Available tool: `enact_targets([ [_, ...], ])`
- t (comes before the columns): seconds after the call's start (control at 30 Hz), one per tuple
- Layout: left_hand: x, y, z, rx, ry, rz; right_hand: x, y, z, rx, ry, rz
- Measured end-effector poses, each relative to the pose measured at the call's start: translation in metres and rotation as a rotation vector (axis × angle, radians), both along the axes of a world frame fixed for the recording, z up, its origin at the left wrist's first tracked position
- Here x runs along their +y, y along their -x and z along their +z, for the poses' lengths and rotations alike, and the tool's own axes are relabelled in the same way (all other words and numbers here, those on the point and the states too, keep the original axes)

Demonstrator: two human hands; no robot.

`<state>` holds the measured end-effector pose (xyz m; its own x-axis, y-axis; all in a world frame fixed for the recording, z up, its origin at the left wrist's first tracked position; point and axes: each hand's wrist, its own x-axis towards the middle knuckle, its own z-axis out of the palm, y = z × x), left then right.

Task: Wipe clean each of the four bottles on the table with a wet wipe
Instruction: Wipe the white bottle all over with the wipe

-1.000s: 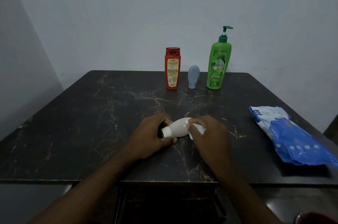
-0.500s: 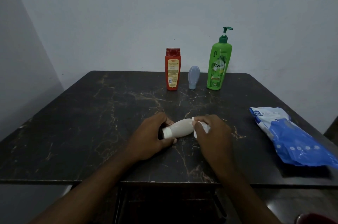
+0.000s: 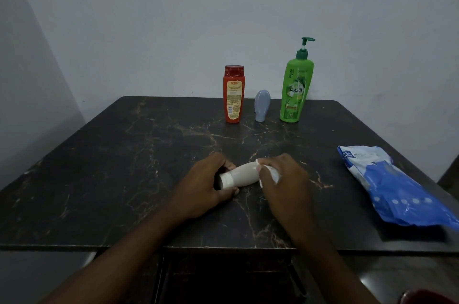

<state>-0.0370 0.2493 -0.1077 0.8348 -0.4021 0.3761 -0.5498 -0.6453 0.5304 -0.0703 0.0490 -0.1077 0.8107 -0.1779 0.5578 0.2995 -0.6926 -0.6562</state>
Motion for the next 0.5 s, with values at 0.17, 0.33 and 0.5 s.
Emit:
enact_targets([
  [0.17,-0.0016,-0.0005,-0.0002,-0.016,0.012,-0.011,0.0110,0.0019,-0.0008,-0.108,0.195,0.320],
  [0.33,-0.0015,-0.0001,0.0009,-0.018,-0.002,-0.016,0.0043,-0.0015,-0.0025,-0.087,0.111,0.125],
  [0.5,-0.0024,-0.0004,-0.0014,-0.044,-0.005,-0.024,0.0115,0.0062,0.0017,-0.076,0.289,0.324],
])
